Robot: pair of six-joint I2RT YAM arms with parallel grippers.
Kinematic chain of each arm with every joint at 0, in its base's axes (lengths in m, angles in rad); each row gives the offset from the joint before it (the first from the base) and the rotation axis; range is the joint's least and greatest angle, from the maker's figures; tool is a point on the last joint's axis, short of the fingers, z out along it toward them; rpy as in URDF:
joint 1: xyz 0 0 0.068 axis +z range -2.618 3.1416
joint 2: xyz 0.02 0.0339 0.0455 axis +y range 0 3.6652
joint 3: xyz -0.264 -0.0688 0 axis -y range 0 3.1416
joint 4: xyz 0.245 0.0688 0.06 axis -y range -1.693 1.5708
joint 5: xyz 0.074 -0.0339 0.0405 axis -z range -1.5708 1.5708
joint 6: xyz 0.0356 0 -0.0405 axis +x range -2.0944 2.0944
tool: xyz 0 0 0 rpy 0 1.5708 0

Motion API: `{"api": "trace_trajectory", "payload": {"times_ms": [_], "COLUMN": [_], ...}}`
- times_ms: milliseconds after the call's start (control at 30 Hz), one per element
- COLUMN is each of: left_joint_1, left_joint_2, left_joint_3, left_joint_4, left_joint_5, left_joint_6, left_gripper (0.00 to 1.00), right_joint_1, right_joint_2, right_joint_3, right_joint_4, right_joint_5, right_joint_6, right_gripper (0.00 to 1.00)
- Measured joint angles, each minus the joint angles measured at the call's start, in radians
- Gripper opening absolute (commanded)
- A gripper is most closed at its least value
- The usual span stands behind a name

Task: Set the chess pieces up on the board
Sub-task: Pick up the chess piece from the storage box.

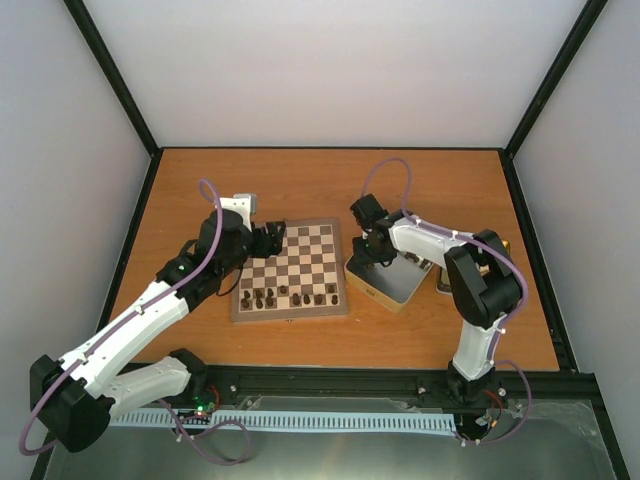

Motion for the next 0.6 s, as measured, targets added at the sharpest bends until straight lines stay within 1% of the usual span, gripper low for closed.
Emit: {"api": "trace_trajectory", "payload": {"times_ms": [67, 200, 400, 500, 600], "left_joint_1": [0.0, 0.0, 0.0, 0.0, 0.0], "left_joint_2": [0.0, 0.0, 0.001, 0.007, 0.012], "left_joint_3": [0.0, 0.0, 0.0, 0.001, 0.002], "left_joint_4": [0.0, 0.0, 0.0, 0.0, 0.0], "left_joint_5": [0.0, 0.0, 0.0, 0.0, 0.0], "left_joint_6": [0.0, 0.0, 0.0, 0.0, 0.0], "left_gripper": [0.83, 0.84, 0.83, 0.83, 0.83], "right_joint_1": [0.0, 0.0, 0.0, 0.0, 0.0], "right_joint_2": [0.003, 0.025, 0.013, 0.013, 0.015], "right_joint_3": [0.0, -0.006, -0.032, -0.033, -0.033], "right_joint_4": [0.0, 0.0, 0.0, 0.001, 0.006], "right_joint_5": [0.01, 0.013, 0.021, 0.028, 0.03], "right_joint_6": [-0.002, -0.004, 0.005, 0.012, 0.013], "right_gripper": [0.27, 0.31, 0.31, 0.29, 0.23]}}
